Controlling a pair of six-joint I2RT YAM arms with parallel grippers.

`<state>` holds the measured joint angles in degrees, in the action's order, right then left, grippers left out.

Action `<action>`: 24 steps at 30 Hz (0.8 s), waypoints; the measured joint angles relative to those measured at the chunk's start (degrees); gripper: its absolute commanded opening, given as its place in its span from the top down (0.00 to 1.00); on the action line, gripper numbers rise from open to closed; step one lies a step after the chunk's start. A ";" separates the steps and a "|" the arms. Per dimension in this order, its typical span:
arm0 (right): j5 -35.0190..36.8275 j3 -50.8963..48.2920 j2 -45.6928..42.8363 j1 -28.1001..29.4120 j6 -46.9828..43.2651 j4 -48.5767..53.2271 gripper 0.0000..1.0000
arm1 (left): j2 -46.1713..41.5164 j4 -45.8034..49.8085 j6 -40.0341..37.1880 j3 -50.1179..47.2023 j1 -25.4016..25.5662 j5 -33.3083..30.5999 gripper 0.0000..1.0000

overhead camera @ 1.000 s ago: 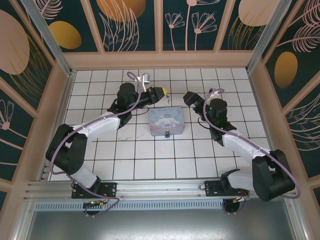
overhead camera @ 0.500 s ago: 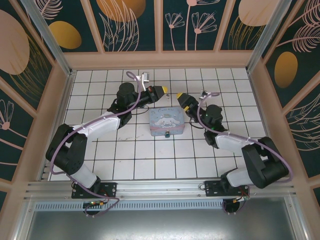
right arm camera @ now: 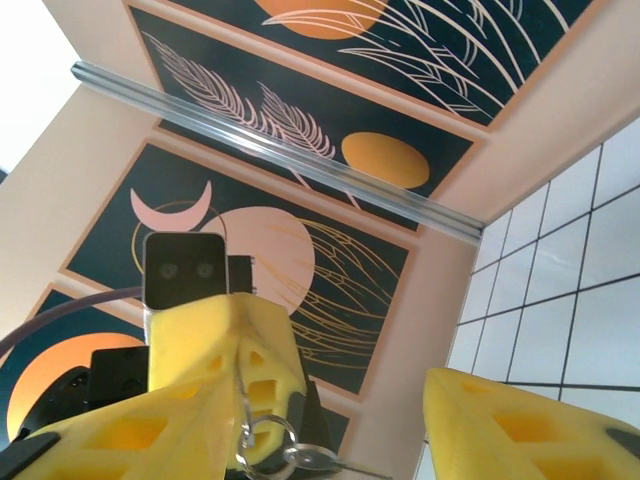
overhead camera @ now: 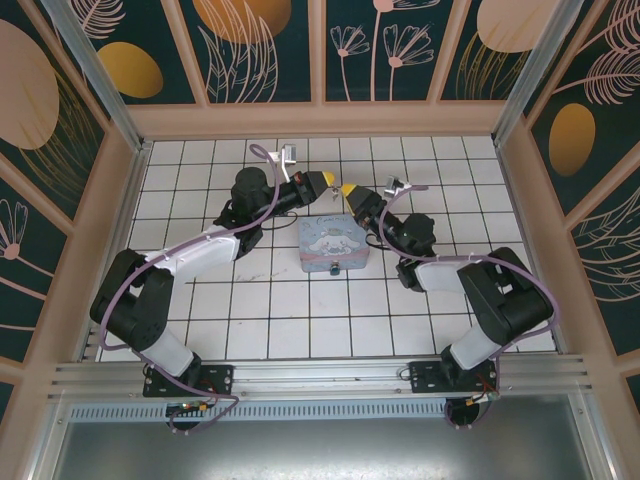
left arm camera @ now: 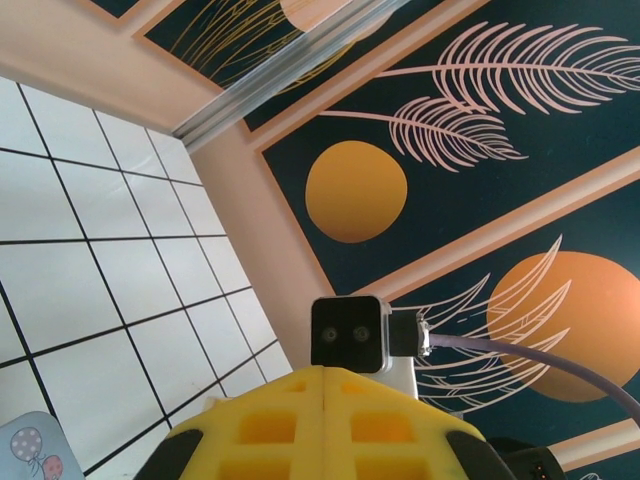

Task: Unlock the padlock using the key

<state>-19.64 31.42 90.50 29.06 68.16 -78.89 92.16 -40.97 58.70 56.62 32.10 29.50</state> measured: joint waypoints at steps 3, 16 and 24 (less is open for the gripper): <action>-0.02 1.11 0.42 0.20 0.22 -0.83 0.52 | 0.00 0.00 0.07 -0.04 0.00 0.00 1.00; -1.31 4.22 3.43 1.55 1.27 -1.97 0.66 | 0.00 -0.87 0.50 -0.07 0.00 0.00 1.00; -1.51 4.22 3.43 1.60 1.44 -2.45 0.69 | 0.00 -0.87 0.50 -0.22 0.00 -0.04 1.00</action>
<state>-21.15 35.64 93.93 30.65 69.60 -81.34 92.16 -41.85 59.20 56.40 32.10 29.45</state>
